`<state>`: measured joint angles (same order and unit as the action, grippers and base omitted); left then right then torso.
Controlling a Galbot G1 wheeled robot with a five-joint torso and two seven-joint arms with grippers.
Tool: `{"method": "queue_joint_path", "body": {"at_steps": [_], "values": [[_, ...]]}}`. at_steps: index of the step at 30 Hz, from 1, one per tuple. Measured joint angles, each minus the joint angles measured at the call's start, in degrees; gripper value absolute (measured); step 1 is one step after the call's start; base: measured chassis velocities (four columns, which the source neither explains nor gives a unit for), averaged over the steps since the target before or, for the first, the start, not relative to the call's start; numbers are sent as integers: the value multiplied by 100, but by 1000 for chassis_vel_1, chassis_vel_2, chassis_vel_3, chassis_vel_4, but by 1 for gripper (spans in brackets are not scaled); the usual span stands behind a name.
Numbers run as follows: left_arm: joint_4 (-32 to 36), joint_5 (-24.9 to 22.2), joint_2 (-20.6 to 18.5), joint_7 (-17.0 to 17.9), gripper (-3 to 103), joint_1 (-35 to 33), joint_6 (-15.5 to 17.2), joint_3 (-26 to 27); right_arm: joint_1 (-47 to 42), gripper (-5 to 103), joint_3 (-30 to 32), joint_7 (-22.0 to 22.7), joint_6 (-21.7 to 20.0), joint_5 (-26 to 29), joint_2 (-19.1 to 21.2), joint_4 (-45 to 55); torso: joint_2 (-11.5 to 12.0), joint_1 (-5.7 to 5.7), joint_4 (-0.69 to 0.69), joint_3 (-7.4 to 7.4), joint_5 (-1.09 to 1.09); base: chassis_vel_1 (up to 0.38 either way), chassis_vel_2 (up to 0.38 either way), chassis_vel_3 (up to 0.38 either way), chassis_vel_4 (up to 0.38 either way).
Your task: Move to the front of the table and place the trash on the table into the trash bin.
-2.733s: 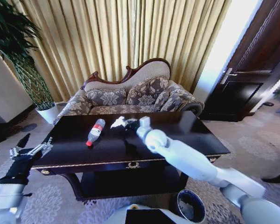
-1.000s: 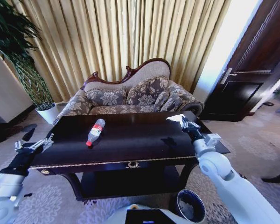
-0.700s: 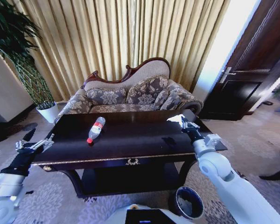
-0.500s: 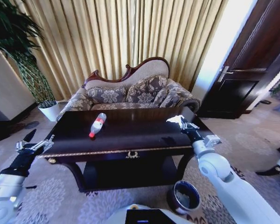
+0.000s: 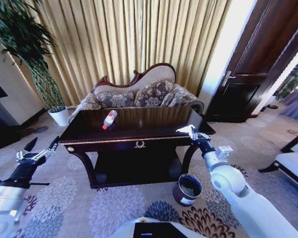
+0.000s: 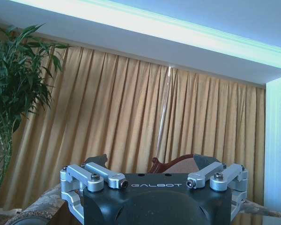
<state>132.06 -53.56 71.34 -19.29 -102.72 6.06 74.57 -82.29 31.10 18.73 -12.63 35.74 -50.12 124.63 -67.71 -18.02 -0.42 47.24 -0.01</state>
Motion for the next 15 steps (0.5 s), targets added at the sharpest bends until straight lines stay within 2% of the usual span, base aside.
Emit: {"method": "queue_joint_path", "body": {"at_steps": [3,7,11,15], "values": [[37,0,42,-10,100,12,0,-7,-332,0,65,-100,-70,-177,-101,-257,9,-15,-1,7,3,-7,5,25,-16],[62,0,66,-19,100,21,-1,-7,-464,0,39,-204,-76,-131,-197,-527,9,-15,-1,6,2,-51,65,52,-57],[68,-13,106,-30,100,56,-2,4,-558,0,-91,-332,-90,-98,-307,-1046,5,-7,0,2,3,0,0,0,0],[40,-16,130,-67,100,66,-6,-3,-498,0,-329,-414,-83,-367,-460,-1858,2,-2,-1,0,0,0,0,0,0]]}}
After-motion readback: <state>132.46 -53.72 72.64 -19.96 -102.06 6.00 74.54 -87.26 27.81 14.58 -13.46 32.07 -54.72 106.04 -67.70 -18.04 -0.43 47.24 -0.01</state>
